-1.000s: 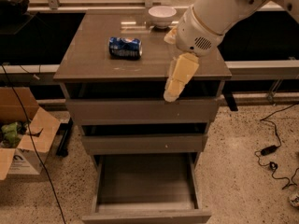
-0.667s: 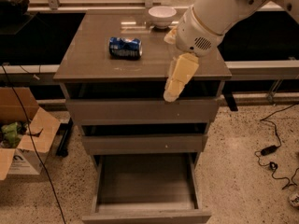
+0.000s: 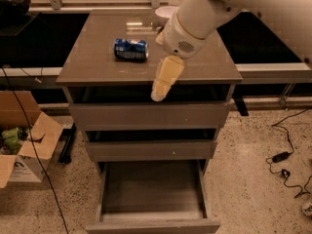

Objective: Place pepsi can into bottom drawer

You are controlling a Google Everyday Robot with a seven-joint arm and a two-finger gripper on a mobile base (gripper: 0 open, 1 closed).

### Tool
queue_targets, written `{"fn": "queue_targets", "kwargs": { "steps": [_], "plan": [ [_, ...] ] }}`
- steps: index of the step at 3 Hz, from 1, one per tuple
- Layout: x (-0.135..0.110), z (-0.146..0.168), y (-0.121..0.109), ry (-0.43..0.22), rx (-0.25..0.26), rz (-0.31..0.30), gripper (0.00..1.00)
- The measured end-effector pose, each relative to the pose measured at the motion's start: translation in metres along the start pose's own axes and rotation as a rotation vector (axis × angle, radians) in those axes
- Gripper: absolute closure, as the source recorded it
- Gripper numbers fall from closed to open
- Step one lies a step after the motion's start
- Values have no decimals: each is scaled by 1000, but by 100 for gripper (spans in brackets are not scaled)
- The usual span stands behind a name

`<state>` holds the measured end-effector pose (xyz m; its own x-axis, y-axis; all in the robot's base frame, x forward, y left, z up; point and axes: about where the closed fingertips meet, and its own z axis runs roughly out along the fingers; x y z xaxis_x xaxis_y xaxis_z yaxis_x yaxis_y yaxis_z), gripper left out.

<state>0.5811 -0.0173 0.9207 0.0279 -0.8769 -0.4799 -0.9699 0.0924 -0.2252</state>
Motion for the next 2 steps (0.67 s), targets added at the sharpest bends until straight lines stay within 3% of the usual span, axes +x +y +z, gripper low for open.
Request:
{"fn": "queue_targets", "kwargs": {
  "steps": [2],
  "plan": [
    [-31, 56, -52, -60, 1, -51, 0]
  ]
}}
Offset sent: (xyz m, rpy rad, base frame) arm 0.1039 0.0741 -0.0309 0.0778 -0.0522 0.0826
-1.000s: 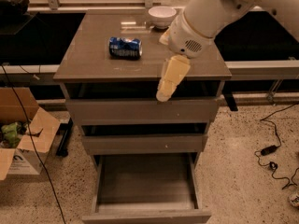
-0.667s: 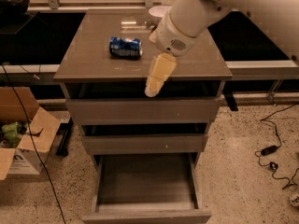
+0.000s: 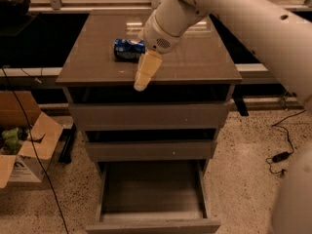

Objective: Place pepsi can into bottom drawer

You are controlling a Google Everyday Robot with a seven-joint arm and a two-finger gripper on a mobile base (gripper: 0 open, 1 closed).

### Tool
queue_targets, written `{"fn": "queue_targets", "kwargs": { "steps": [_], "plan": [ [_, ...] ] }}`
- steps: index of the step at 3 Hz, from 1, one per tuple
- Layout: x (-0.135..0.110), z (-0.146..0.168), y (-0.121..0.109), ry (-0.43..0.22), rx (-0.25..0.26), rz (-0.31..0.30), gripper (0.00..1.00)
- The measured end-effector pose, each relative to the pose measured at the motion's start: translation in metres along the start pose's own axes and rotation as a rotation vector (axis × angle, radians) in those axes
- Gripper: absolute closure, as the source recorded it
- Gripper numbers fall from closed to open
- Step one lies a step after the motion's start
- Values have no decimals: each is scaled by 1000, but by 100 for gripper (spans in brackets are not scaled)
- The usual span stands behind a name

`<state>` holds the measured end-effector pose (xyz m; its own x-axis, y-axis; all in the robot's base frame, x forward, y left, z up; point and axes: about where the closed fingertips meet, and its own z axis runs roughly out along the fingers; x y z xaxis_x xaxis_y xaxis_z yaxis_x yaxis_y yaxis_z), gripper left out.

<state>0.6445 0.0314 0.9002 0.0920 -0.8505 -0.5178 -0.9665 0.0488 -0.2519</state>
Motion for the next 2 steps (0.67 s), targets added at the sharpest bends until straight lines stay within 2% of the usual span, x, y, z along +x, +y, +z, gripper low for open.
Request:
{"fn": "queue_targets", "kwargs": {
  "steps": [2],
  "plan": [
    [-18, 53, -54, 12, -1, -25, 0]
  ]
}}
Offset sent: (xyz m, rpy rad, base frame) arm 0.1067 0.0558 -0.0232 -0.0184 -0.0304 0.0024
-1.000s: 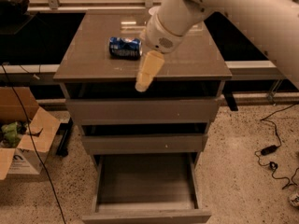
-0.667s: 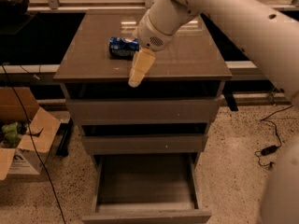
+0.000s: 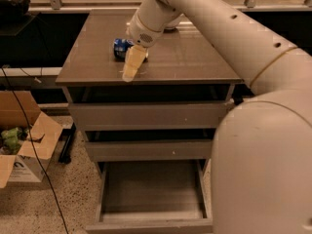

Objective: Place pepsi can into bottom drawer

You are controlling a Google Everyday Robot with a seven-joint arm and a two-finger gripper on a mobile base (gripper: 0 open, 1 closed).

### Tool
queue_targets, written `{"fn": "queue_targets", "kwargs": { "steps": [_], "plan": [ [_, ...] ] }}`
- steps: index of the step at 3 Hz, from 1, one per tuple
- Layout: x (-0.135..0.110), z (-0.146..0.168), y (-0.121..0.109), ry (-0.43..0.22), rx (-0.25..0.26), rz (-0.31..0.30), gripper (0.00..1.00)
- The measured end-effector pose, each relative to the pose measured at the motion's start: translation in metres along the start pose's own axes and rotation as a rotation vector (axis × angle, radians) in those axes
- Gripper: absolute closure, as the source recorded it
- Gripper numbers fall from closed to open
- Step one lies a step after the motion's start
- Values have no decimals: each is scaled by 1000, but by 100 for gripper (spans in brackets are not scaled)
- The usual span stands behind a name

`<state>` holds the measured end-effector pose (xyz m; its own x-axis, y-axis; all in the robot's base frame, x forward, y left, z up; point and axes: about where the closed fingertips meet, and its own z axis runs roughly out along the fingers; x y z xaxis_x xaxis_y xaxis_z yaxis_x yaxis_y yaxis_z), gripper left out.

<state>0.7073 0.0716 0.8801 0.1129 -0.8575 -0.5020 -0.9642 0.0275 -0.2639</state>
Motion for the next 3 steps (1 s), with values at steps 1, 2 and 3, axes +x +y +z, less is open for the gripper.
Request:
{"fn": "queue_targets", "kwargs": {
  "steps": [1, 2, 3],
  "plan": [
    [5, 14, -27, -4, 7, 15, 0],
    [14, 27, -50, -19, 3, 43, 0],
    [30, 44, -67, -16, -22, 78, 4]
  ]
}}
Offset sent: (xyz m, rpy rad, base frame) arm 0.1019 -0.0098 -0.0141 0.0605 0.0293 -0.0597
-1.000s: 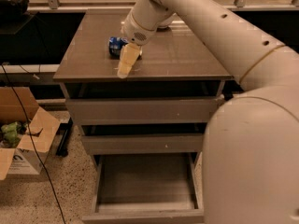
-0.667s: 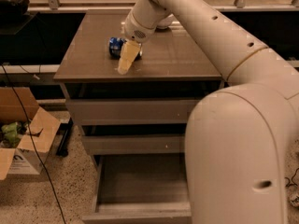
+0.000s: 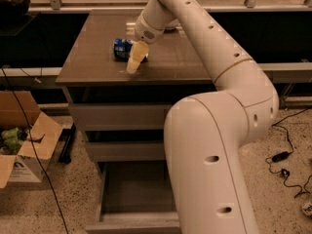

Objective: Place pepsi can into bottom drawer

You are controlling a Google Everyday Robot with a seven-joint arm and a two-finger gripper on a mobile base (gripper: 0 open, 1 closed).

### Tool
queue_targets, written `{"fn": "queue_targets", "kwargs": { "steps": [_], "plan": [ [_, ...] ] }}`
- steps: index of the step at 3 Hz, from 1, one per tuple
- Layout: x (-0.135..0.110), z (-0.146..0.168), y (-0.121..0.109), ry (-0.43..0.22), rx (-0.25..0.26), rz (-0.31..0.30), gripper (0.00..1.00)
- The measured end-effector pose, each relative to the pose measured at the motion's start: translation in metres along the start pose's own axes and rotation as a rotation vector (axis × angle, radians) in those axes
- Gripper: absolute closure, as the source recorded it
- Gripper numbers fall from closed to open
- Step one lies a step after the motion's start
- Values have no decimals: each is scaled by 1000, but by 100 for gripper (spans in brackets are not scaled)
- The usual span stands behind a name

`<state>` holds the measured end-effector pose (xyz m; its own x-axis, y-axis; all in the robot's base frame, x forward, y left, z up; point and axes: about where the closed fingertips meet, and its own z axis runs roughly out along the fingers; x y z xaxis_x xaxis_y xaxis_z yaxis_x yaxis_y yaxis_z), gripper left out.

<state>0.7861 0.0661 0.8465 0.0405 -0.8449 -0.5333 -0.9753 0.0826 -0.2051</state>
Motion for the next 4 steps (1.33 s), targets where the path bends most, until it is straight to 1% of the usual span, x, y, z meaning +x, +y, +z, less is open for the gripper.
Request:
{"fn": "queue_targets", "kwargs": {
  "steps": [1, 2, 3, 4],
  "plan": [
    [7, 7, -4, 12, -20, 13, 27],
    [9, 2, 0, 34, -25, 9, 50],
    [10, -10, 11, 50, -25, 12, 74],
    [3, -38, 33, 24, -3, -4, 96]
  ]
}}
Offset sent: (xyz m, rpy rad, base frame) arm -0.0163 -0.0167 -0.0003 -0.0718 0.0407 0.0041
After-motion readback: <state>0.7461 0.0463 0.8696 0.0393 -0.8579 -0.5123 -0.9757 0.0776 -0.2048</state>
